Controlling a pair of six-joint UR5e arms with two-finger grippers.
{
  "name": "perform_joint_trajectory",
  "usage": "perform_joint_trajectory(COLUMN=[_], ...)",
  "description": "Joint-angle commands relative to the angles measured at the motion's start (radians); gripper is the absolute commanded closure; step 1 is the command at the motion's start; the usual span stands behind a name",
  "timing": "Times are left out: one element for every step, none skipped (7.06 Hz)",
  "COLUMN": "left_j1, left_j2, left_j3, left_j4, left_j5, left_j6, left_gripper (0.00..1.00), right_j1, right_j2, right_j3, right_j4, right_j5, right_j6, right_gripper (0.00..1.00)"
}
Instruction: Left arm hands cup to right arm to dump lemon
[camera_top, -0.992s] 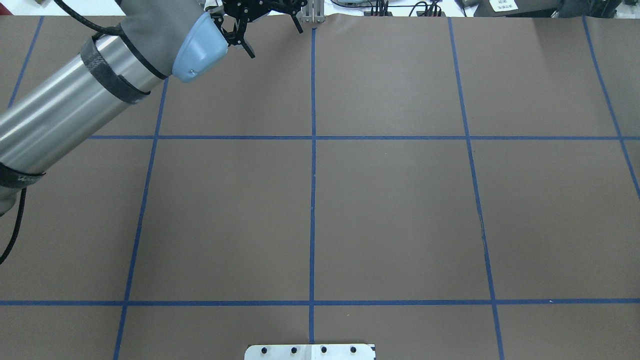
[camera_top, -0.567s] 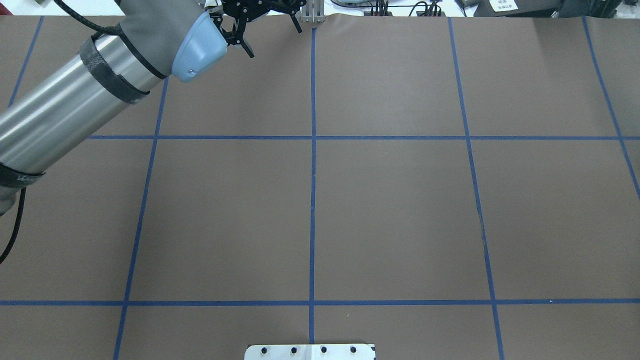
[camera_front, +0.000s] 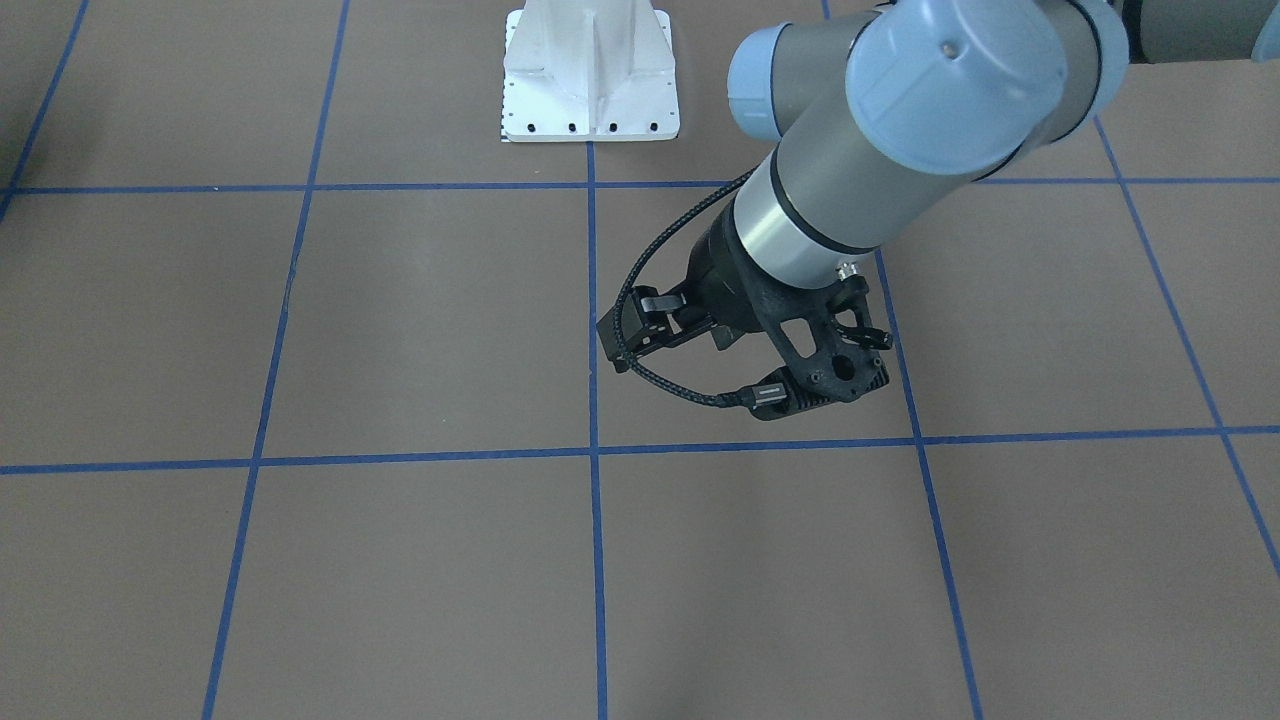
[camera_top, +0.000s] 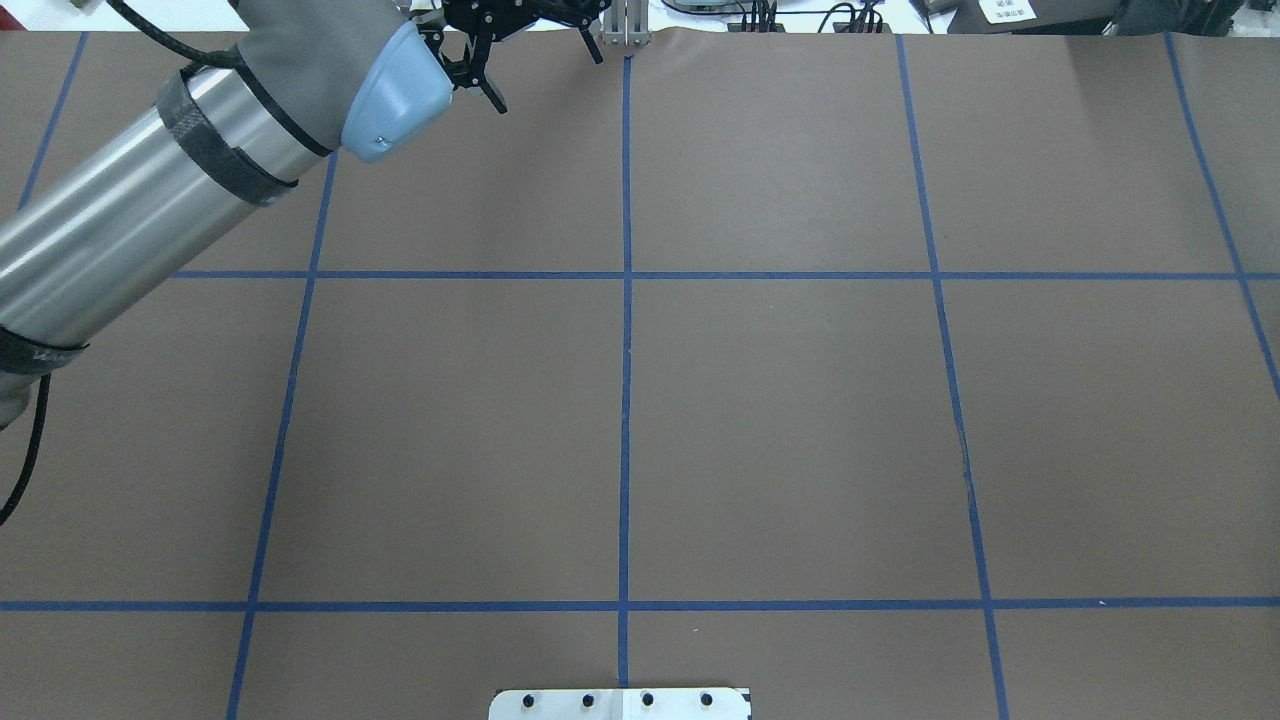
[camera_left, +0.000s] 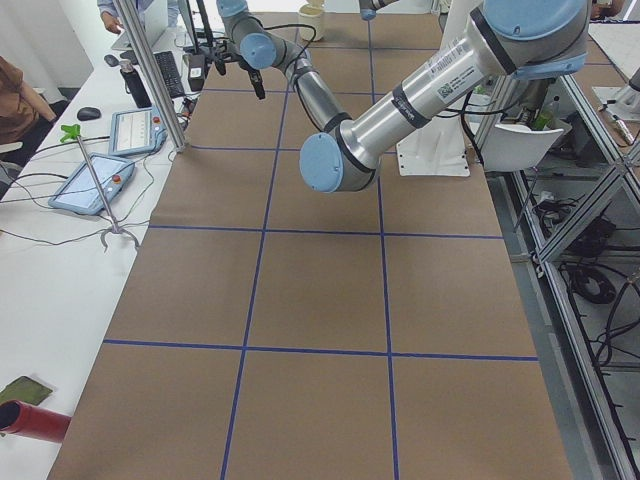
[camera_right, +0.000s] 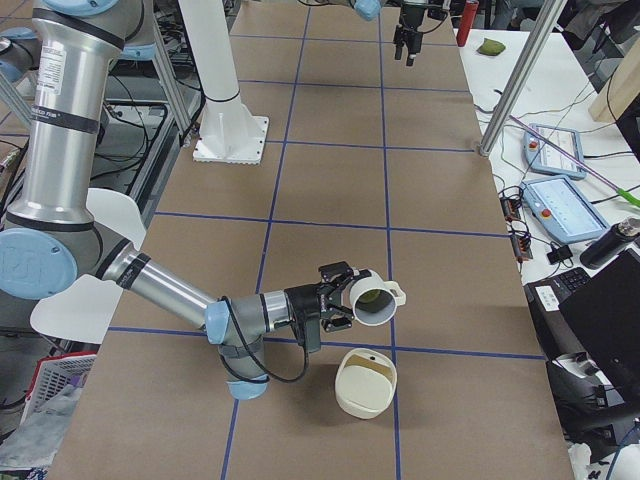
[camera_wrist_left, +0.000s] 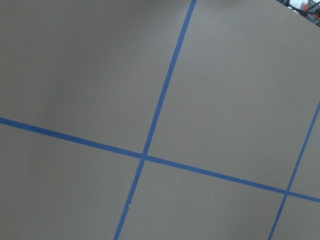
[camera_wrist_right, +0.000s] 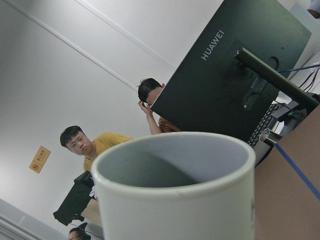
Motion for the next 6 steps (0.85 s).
perform_joint_trajectory(left_j1=[0.003, 0.003, 0.001, 0.000, 0.000, 0.003], left_j2=[-0.001, -0.001, -0.001, -0.001, -0.001, -0.001], left_j3=[-0.001, 0.000, 0.000, 0.000, 0.000, 0.000], left_j4=[0.000, 0.000, -0.001, -0.001, 0.000, -0.001], left_j5=[0.019, 0.019, 0.019, 0.021, 0.025, 0.033], left_j6=[0.000, 0.000, 0.000, 0.002, 0.002, 0.002], left_gripper=[0.00, 0.00, 0.00, 0.00, 0.00, 0.00], right_j1=[0.000, 0.000, 0.000, 0.000, 0.000, 0.000], right_j2=[0.016, 0.018, 0.016, 0.018, 0.018, 0.016], right_j3=[-0.001, -0.004, -0.048, -0.089, -0.090, -0.090], right_j4=[0.003, 0.026, 0.079, 0.119, 0.124, 0.124], right_j5=[0.020, 0.020, 0.021, 0.021, 0.021, 0.021], right_j6=[0.110, 0.156, 0.190, 0.211, 0.271, 0.315], right_gripper=[1.00, 1.00, 1.00, 1.00, 1.00, 1.00])
